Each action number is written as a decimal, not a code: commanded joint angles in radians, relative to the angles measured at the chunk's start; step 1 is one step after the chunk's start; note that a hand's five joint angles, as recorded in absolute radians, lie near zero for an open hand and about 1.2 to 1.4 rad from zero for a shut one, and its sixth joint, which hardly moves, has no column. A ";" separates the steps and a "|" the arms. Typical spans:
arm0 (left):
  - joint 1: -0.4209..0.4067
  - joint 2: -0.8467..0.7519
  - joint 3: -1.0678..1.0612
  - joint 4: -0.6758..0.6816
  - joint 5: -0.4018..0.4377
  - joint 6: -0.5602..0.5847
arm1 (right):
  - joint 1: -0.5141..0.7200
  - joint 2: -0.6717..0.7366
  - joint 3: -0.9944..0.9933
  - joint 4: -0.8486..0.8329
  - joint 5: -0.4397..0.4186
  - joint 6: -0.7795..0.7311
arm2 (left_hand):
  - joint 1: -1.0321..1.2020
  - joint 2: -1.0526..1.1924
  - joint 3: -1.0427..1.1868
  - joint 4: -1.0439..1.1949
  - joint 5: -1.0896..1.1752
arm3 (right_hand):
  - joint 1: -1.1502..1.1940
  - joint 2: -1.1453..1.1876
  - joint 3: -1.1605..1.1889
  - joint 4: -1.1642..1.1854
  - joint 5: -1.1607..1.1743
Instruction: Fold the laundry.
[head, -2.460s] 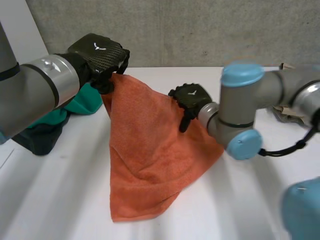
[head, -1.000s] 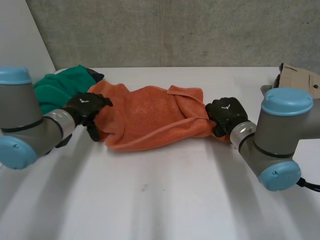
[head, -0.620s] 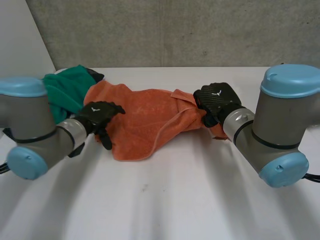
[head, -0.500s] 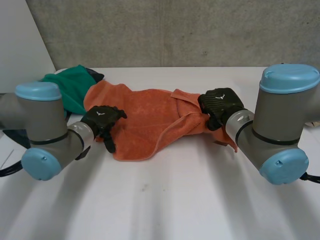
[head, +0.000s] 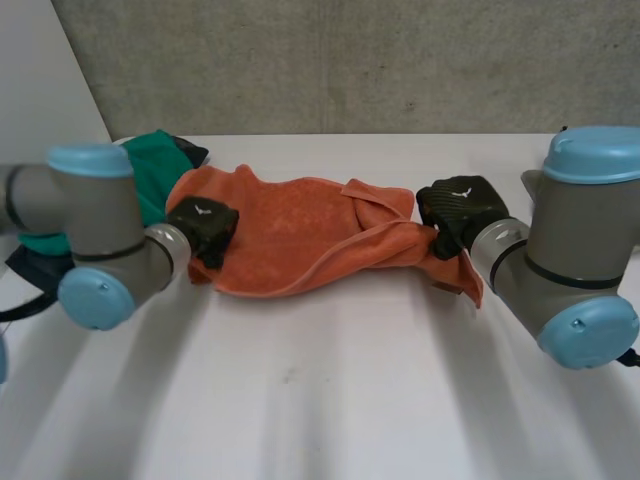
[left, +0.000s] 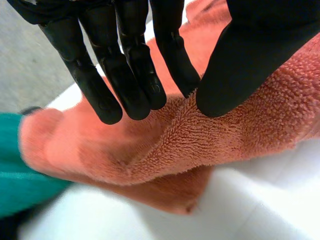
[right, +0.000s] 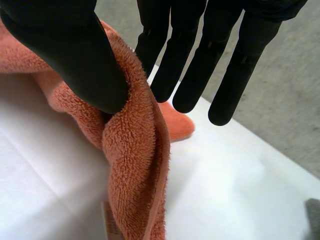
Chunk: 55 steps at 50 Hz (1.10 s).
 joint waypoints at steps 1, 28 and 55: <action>0.006 0.300 -0.078 -0.081 0.025 0.002 | -0.025 -0.101 0.015 0.004 -0.011 -0.093 | 0.257 0.203 0.207 0.201 0.247 | 0.257 0.211 0.206 0.199 0.248; 0.011 -0.325 0.621 -0.112 -0.061 0.103 | 0.105 0.171 -0.125 -0.144 0.170 -0.163 | 0.257 0.203 0.207 0.201 0.247 | 0.257 0.211 0.206 0.199 0.248; 0.005 0.098 -0.041 -0.068 -0.117 -0.098 | 0.102 0.043 -0.097 -0.131 0.173 -0.139 | -0.421 -0.476 -0.471 -0.478 -0.432 | 0.257 0.211 0.206 0.199 0.248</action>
